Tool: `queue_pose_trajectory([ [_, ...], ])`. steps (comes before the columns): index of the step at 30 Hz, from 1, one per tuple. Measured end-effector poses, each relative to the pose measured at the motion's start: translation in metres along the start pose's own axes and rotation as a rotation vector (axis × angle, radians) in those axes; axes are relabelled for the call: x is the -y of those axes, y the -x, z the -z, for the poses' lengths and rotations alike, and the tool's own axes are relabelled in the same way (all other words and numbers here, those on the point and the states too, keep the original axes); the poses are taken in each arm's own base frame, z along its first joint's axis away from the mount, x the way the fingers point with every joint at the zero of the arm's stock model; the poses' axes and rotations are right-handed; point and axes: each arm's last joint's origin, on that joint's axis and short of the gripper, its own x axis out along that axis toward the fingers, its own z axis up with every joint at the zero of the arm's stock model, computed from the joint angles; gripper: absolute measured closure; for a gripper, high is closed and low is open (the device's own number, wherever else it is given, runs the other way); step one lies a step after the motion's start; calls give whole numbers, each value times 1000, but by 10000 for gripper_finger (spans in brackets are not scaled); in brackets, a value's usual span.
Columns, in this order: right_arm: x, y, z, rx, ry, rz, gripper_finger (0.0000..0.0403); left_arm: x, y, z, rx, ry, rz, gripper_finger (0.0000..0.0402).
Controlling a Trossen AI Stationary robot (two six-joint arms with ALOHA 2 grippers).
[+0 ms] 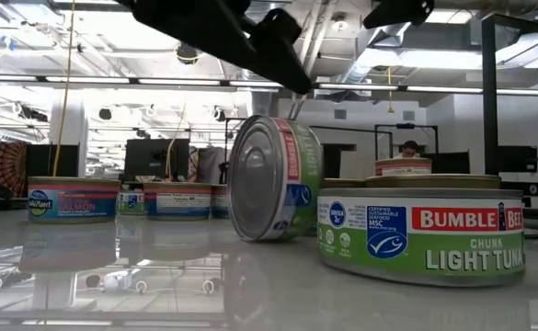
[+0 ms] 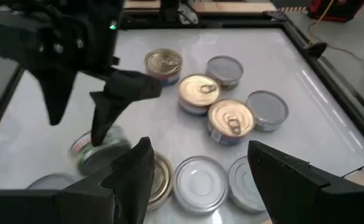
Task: Stack canned seafood by type on shelf
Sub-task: Put the green tuna can on the shelf
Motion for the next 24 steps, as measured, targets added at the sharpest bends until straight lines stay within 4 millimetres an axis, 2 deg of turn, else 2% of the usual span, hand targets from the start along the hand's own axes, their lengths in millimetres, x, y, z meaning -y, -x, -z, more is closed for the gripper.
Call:
queue_pose_trajectory([
  [5,-8,6,2,4,-8,-32,120,-5,-10,6,-26,-92,-6,91],
  [18,-15,10,-1,48,5,-49,120,-24,-27,37,-193,-120,13,92],
  [21,-16,11,-4,76,13,-54,120,-27,-29,42,-231,-138,9,104],
  [24,-16,11,-6,99,23,-55,120,-27,-28,46,-272,-140,4,133],
])
